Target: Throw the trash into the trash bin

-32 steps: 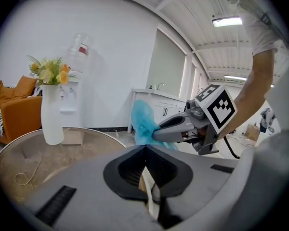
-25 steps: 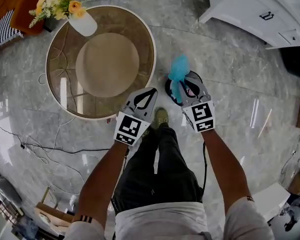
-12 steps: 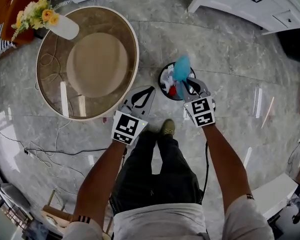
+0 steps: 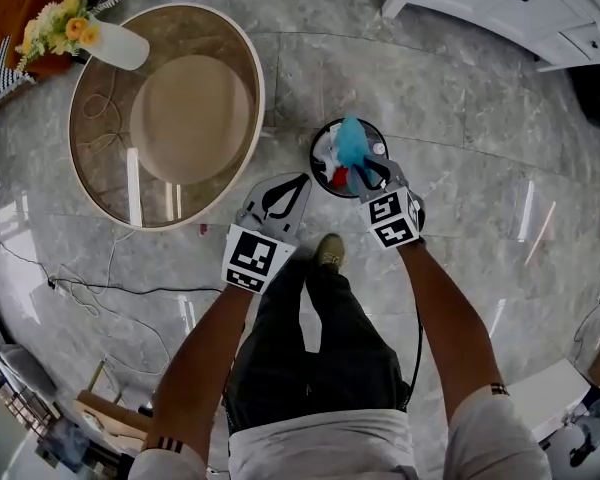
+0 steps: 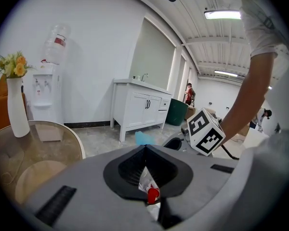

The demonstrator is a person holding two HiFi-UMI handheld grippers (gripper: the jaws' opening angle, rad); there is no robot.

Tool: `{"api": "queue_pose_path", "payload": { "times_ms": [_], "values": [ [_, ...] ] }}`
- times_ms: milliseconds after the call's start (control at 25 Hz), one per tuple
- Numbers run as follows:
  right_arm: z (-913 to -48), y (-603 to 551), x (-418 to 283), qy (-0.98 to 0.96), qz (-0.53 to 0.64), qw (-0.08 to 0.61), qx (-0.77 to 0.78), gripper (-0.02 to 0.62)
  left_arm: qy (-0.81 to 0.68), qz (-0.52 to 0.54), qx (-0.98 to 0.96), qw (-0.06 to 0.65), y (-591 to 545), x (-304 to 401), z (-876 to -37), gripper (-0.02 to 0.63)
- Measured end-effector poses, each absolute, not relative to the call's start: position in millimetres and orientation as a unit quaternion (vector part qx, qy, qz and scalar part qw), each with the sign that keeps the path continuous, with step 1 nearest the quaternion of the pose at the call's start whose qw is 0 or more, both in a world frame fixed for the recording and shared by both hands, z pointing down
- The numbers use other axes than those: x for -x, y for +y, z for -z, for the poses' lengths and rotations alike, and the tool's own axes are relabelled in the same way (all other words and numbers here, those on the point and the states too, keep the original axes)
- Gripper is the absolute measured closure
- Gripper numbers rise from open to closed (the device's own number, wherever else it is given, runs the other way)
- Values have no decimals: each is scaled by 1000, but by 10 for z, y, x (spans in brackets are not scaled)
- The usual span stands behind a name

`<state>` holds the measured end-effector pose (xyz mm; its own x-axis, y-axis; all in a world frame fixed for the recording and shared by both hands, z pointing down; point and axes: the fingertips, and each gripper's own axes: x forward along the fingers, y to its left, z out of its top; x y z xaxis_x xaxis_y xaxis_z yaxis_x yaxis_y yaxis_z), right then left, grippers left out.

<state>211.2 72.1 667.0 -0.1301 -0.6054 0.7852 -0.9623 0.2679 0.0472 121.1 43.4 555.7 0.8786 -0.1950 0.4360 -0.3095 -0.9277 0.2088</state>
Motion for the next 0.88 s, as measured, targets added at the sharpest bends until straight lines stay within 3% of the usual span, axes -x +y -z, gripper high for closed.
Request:
{"api": "queue_pose_path", "payload": {
  "times_ms": [480,880],
  "values": [
    [-6896,752,-2132,-712,-266,369,-536,391,-148,-218,-953,150,467,-1163,-5743,606],
    [-6757,732,-2093,-714,-264,341,-552,405,-133,-218,-955,150,453,-1208,-5745,606]
  ]
}}
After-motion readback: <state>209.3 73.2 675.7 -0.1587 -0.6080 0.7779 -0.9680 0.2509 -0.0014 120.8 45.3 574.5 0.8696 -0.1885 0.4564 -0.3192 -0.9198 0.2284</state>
